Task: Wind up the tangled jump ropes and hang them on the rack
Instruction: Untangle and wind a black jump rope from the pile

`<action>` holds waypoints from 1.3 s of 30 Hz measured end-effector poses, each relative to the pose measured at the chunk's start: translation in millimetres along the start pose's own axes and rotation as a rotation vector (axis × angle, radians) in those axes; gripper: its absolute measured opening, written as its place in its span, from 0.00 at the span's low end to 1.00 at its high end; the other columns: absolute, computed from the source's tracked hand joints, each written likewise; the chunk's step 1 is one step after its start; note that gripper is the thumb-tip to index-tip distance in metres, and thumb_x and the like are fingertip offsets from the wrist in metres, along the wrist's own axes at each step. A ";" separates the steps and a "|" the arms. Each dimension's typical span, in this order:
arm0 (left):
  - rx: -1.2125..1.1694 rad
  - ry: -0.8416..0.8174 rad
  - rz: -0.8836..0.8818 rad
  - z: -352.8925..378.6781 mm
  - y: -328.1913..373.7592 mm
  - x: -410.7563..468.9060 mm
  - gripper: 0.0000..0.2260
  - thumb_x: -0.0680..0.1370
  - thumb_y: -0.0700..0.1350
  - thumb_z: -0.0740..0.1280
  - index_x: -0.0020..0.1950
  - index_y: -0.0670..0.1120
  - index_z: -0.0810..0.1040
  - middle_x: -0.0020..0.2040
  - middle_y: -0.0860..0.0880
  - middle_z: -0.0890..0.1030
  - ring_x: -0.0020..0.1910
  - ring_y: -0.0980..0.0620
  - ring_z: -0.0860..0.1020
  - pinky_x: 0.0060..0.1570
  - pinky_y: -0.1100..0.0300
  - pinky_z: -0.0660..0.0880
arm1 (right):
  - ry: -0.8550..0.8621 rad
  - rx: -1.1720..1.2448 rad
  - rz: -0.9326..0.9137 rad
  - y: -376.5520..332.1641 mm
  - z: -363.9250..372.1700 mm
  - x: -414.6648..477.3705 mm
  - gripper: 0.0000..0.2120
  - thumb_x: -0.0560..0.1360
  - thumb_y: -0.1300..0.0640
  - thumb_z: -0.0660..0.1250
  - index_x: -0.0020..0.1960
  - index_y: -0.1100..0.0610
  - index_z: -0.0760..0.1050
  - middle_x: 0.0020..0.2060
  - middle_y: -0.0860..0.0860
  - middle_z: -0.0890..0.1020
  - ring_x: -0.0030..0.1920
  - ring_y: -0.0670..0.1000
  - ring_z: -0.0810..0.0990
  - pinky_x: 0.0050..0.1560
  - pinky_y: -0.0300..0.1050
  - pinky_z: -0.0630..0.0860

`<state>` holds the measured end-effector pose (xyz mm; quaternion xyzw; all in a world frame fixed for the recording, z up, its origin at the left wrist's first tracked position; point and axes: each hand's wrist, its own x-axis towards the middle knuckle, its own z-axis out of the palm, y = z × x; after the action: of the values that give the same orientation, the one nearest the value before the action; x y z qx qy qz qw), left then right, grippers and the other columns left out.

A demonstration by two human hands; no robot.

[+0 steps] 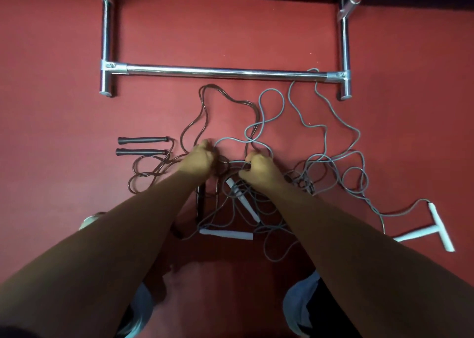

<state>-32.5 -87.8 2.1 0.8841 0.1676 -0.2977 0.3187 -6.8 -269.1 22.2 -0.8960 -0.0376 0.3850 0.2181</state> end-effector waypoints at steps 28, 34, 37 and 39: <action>-0.261 0.159 0.508 -251.5 165.5 -253.4 0.07 0.83 0.40 0.64 0.46 0.43 0.78 0.45 0.46 0.83 0.47 0.55 0.79 0.52 0.63 0.72 | 0.435 0.652 -0.617 -171.0 -324.7 -319.4 0.09 0.79 0.61 0.67 0.43 0.64 0.81 0.20 0.48 0.66 0.23 0.48 0.68 0.31 0.40 0.69; -0.607 0.411 0.681 -273.9 205.1 -316.2 0.04 0.84 0.38 0.61 0.50 0.43 0.69 0.34 0.47 0.81 0.35 0.55 0.80 0.43 0.67 0.76 | 0.531 0.410 -0.438 -142.7 -329.9 -348.5 0.08 0.77 0.60 0.69 0.40 0.61 0.81 0.26 0.53 0.80 0.29 0.49 0.75 0.36 0.41 0.72; -0.548 0.447 0.764 -286.2 222.4 -338.4 0.06 0.83 0.39 0.63 0.47 0.47 0.71 0.30 0.50 0.77 0.31 0.53 0.75 0.36 0.66 0.72 | 0.536 0.291 -0.364 -135.9 -327.9 -352.3 0.17 0.72 0.60 0.75 0.59 0.60 0.79 0.48 0.58 0.84 0.45 0.50 0.80 0.52 0.45 0.74; -0.436 0.449 0.774 -289.2 231.5 -346.0 0.05 0.82 0.40 0.65 0.46 0.48 0.76 0.29 0.50 0.76 0.28 0.55 0.72 0.32 0.66 0.68 | 0.558 0.181 -0.401 -140.7 -322.7 -356.0 0.37 0.70 0.57 0.77 0.75 0.58 0.67 0.66 0.55 0.76 0.63 0.49 0.76 0.66 0.43 0.70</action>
<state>-63.9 -104.2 507.8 0.8365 -0.0498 0.0822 0.5394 -14.2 -342.8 517.4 -0.9184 -0.1173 0.0767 0.3699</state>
